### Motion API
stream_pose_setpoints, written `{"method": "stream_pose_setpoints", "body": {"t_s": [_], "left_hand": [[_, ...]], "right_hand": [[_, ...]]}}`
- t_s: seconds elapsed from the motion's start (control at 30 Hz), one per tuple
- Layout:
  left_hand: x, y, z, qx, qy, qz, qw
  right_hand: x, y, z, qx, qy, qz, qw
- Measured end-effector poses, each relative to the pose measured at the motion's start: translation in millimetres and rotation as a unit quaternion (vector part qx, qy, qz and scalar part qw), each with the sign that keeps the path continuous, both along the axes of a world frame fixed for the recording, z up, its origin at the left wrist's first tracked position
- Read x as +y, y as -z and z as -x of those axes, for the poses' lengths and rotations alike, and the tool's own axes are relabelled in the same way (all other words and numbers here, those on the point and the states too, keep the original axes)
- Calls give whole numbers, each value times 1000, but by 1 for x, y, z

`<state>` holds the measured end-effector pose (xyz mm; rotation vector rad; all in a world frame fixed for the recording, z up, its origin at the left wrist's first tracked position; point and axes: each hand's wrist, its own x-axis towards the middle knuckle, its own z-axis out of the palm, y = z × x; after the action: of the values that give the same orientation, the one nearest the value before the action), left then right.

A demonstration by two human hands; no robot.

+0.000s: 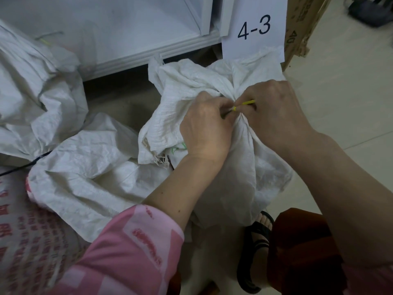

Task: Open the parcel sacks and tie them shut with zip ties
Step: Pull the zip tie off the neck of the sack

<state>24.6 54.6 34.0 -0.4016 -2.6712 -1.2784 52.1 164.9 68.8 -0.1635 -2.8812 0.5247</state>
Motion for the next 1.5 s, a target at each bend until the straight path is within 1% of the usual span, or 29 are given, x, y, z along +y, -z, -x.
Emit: {"method": "stream_pose_setpoints", "body": {"t_s": [0.07, 0.13, 0.2, 0.3, 0.37, 0.5, 0.87, 1.0, 1.1, 1.27, 1.5], "left_hand": [[-1, 1, 2, 61, -6, 33, 998], [-2, 2, 3, 98, -13, 62, 993], [-3, 2, 2, 95, -5, 68, 993], [-3, 0, 1, 64, 14, 30, 997], [-3, -1, -1, 38, 20, 23, 999], [-2, -3, -6, 21, 25, 21, 999], [-5, -2, -5, 26, 7, -7, 1000], [-5, -1, -5, 24, 13, -34, 999], [-5, 0, -4, 18, 9, -46, 999], [-7, -1, -4, 23, 12, -30, 999], [-10, 0, -1, 22, 22, -22, 999]], "right_hand": [[0, -1, -1, 10, 18, 46, 999], [1, -2, -2, 11, 32, 82, 996], [1, -3, -2, 8, 45, 109, 993], [-1, -7, -3, 16, 76, 166, 983], [-4, -7, -6, 12, 100, 197, 975], [-13, -2, -14, 3, 116, 81, 990], [-22, 0, -16, -1, 111, 46, 993], [-23, 0, -16, 3, 105, 28, 994], [-20, 0, -15, 1, 97, 42, 994], [-19, -3, -15, 5, 87, 73, 994], [-25, -3, -12, -8, 106, 178, 978]]}}
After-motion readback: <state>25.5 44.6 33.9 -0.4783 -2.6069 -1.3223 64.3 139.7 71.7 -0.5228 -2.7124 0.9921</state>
